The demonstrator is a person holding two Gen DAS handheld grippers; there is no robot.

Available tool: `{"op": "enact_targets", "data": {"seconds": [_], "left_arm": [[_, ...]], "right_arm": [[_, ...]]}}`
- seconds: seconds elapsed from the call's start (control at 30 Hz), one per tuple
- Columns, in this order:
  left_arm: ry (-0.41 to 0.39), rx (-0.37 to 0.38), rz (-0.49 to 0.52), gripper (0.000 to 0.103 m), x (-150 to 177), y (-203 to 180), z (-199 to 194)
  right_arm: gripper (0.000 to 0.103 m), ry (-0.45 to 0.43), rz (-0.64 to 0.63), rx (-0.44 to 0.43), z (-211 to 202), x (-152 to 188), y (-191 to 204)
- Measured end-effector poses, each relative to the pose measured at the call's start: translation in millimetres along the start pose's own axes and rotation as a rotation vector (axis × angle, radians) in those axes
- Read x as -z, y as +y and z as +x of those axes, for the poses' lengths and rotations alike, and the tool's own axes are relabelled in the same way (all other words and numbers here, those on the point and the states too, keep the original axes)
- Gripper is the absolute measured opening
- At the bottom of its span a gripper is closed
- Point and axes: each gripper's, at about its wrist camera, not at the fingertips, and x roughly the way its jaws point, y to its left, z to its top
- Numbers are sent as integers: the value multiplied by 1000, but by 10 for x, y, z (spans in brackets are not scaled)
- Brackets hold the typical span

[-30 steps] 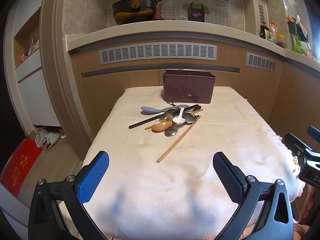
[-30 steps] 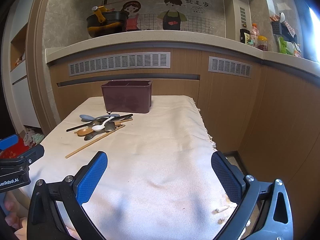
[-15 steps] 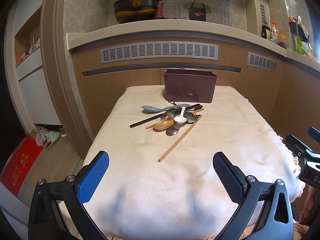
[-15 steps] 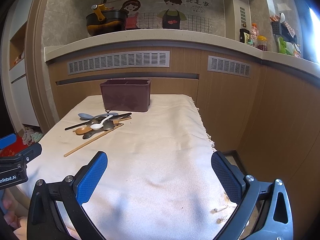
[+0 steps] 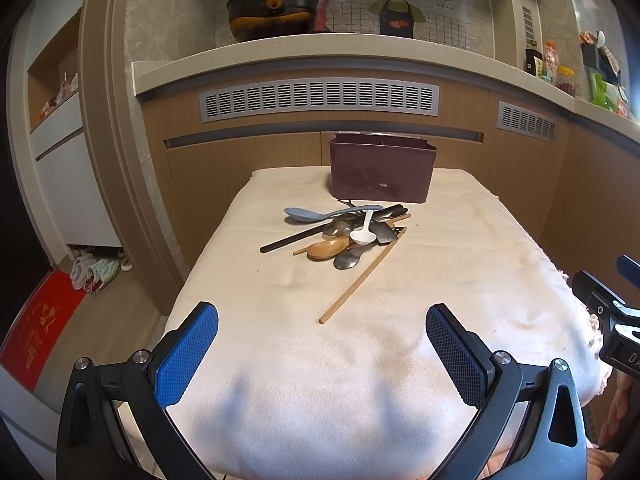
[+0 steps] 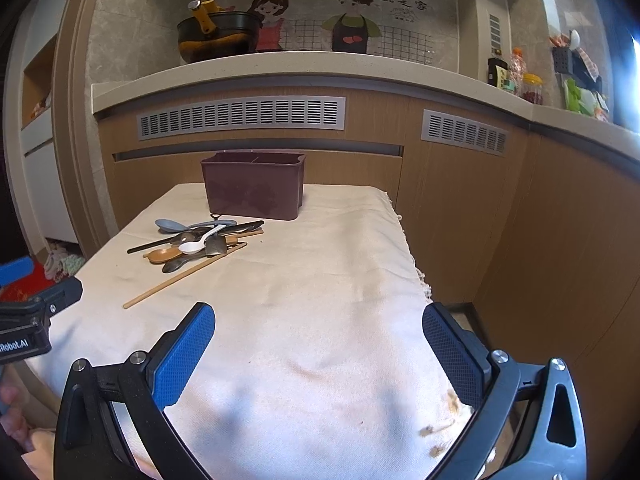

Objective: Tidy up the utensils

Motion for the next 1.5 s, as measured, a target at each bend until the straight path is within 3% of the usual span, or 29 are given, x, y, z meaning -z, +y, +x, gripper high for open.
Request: {"op": "enact_targets", "data": {"seconds": [0.13,0.27,0.57,0.77,0.83,0.9,1.07,1.2,1.5], "left_arm": [[14,28,32,103,-173,23,170],[17,40,71,103,-412,62,434],[-7,71,43,103,-897,496,1155],[-3,108,-18,103,-1149,863,1556],[11,127,-30,103,-1195,941,1657],[35,136,-59,103,-1223,1044,1793],[117,171,-154,103,-1162,1196,2072],[169,199,-164,103,-1139,1162,2215],[233,227,-110,103,-1215,895,2449]], "right_arm": [[103,-12,-91,19,149,-196,93],[103,18,-144,-50,449,-509,188],[103,164,-272,-241,1770,-932,782],[103,242,-288,-262,2521,-1090,1247],[98,273,-279,-254,2727,-1116,1381],[73,291,-277,-242,2874,-1124,1475],[45,352,-276,-291,3176,-1115,1667],[16,429,-265,-361,3271,-1057,1664],[11,486,-267,-412,2959,-858,1288]]}}
